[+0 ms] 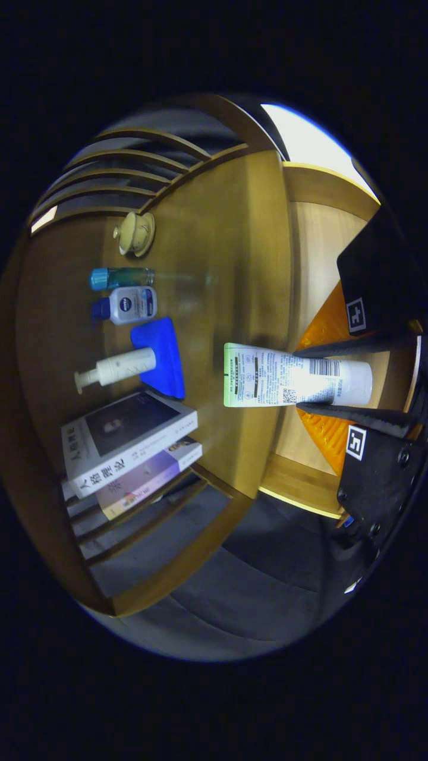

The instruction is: Pull open the drawer, take out the items inside it, and place them on the countertop above the cabinet.

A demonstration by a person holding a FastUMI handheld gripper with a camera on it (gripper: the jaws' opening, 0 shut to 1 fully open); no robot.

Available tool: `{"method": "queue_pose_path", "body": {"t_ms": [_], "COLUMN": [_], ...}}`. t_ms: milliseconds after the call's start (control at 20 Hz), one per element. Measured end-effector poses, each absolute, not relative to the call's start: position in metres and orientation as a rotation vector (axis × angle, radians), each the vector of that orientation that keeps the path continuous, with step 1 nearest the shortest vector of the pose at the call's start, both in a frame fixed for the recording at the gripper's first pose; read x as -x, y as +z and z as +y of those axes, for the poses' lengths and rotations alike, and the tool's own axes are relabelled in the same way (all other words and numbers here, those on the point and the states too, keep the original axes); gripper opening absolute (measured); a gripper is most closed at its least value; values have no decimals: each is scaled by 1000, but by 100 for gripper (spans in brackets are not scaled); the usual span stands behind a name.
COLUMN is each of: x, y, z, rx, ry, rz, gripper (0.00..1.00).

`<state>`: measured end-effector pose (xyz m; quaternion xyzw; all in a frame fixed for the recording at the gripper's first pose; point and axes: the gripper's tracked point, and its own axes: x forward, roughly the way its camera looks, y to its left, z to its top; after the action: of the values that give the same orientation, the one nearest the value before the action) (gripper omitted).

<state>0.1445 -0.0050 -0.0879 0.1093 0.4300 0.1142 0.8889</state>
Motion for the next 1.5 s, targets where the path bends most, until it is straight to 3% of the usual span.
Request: {"method": "queue_pose_path", "body": {"t_ms": [650,1250,1450,1500], "x": [-232,-259,-256,-254], "y": [-105,-126,-115,-108], "z": [-43,-42,-35,-31], "rx": [-252,-348,-349,-353], "ry": [36,3,31,46], "rz": [879,935,910,894], "gripper": [42,44,57,65]}}
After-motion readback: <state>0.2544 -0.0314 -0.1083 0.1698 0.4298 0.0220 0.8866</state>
